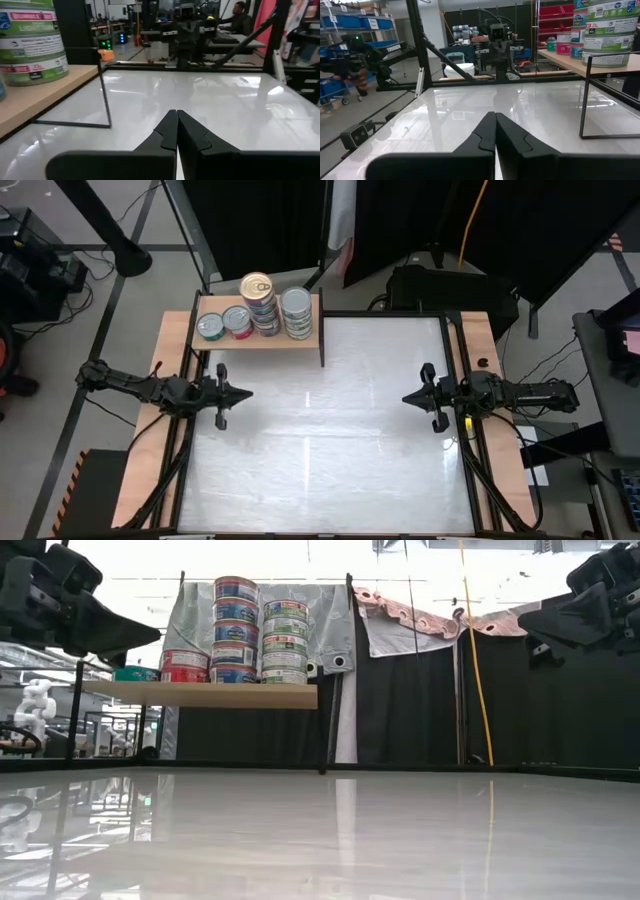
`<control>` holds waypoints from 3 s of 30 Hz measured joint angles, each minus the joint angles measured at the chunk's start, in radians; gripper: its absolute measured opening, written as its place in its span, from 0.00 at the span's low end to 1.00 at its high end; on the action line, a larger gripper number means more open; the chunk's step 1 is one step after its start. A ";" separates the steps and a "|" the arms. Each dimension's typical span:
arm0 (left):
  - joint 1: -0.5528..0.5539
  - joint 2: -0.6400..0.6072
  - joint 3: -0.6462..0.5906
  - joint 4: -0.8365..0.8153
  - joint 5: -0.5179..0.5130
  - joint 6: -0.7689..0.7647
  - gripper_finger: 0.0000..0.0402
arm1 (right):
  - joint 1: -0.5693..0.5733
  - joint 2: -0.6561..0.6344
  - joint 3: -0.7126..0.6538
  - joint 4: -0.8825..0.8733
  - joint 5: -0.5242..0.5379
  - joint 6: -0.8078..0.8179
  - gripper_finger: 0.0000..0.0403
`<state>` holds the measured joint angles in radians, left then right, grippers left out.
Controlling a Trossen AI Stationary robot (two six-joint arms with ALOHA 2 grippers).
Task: Stack canned seafood by type on shelf
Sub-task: Return to Home Position
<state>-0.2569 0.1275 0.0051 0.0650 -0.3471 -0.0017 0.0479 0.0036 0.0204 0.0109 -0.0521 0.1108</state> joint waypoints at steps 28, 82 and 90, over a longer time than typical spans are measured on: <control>0.194 -0.127 0.000 -0.042 0.341 0.063 0.00 | 0.000 0.001 -0.001 0.000 -0.001 0.000 0.00; 0.203 -0.125 0.000 -0.050 0.372 0.009 0.05 | 0.000 0.008 -0.002 0.007 -0.001 0.000 0.00; 0.203 -0.125 0.000 -0.050 0.372 0.009 0.05 | 0.000 0.008 -0.002 0.007 -0.001 0.000 0.00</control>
<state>-0.0540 0.0021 0.0048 0.0151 0.0246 0.0071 0.0475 0.0114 0.0189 0.0177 -0.0528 0.1112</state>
